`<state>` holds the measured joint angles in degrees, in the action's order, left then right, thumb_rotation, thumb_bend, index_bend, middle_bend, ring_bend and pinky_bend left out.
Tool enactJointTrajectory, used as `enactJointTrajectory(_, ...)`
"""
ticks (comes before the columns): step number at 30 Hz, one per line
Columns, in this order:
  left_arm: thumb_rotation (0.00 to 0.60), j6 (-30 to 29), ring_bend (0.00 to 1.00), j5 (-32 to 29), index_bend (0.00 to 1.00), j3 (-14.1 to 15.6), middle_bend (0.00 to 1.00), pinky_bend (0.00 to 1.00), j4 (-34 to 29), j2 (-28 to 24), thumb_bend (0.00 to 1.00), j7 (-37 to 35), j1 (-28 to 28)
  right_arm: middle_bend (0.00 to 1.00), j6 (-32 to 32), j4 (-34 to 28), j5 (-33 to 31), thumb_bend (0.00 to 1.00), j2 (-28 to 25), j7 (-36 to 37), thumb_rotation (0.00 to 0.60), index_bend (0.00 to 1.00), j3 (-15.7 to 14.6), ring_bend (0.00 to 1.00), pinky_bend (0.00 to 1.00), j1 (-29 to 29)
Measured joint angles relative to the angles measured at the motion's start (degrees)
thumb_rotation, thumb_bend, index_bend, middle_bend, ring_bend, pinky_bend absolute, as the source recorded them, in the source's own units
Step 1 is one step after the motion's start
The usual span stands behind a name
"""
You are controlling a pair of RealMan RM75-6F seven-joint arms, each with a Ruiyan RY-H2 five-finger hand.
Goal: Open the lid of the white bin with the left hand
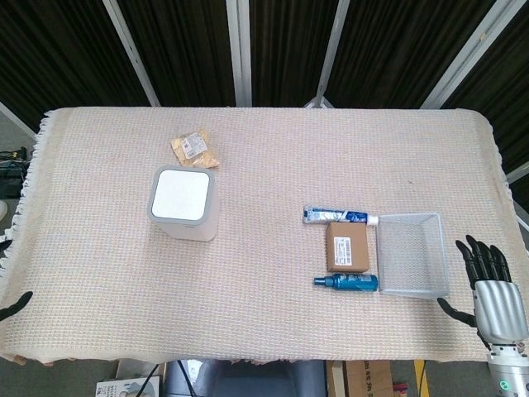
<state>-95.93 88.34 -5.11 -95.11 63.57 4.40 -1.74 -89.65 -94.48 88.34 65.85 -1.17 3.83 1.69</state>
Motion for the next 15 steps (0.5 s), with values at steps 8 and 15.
enactJointTrajectory(8, 0.6, 7.73, 0.61, 1.51, 0.2, -2.44, 0.76, 0.67, -1.09, -2.41, 0.41, -0.11, 6.99, 0.0, 0.96, -0.05, 0.03, 0.14, 0.51, -1.28, 0.6, 0.09, -0.29, 0.04, 0.01, 0.36)
enactJointTrajectory(15, 0.6, 20.04, 0.7, 1.43, 0.25, -4.57, 0.87, 0.69, -6.33, -4.93, 0.62, 4.71, 15.71, 0.0, 1.5, 0.0, -0.3, 0.14, 0.98, -2.11, 0.6, 0.09, -0.36, 0.04, 0.02, 0.54)
